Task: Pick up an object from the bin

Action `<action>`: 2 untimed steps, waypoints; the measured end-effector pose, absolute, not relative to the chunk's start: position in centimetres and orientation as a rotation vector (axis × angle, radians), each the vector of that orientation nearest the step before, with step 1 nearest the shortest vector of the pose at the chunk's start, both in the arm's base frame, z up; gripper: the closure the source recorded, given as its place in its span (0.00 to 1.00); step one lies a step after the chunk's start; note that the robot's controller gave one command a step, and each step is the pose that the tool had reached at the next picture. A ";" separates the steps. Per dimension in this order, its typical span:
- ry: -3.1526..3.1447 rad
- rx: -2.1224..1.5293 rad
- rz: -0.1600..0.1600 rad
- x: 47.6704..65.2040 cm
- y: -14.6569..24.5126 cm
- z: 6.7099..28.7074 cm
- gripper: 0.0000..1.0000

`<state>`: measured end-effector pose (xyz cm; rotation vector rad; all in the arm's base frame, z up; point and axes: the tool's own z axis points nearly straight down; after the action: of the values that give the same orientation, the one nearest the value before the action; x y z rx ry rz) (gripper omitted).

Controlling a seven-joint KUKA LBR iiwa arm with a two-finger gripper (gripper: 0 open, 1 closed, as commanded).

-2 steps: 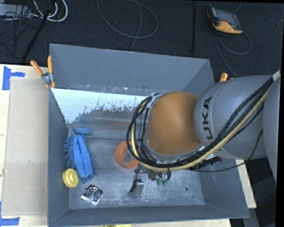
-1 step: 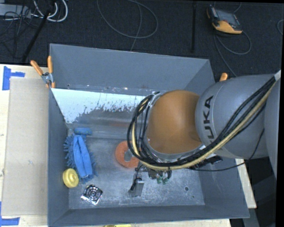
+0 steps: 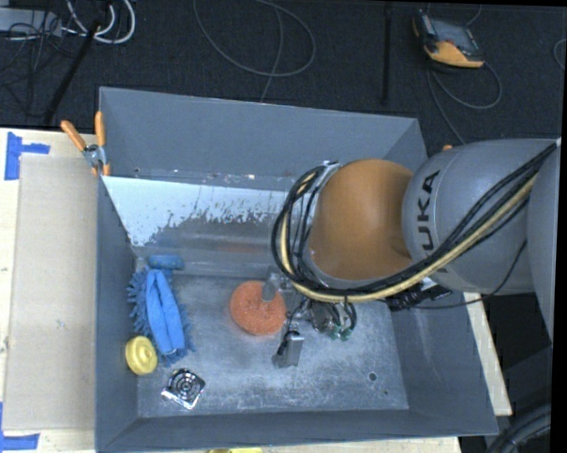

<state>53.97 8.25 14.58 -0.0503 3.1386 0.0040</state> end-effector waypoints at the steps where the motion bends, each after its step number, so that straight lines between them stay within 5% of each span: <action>1: 3.135 -0.027 0.000 54.0 4.2 9.9 0.00; 2: 3.143 0.087 -0.005 54.0 4.0 7.6 0.00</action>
Offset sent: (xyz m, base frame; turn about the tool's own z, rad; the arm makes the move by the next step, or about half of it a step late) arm 0.0164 -0.0025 -0.0758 0.1658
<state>54.00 4.04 7.60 0.0873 3.1429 -0.0050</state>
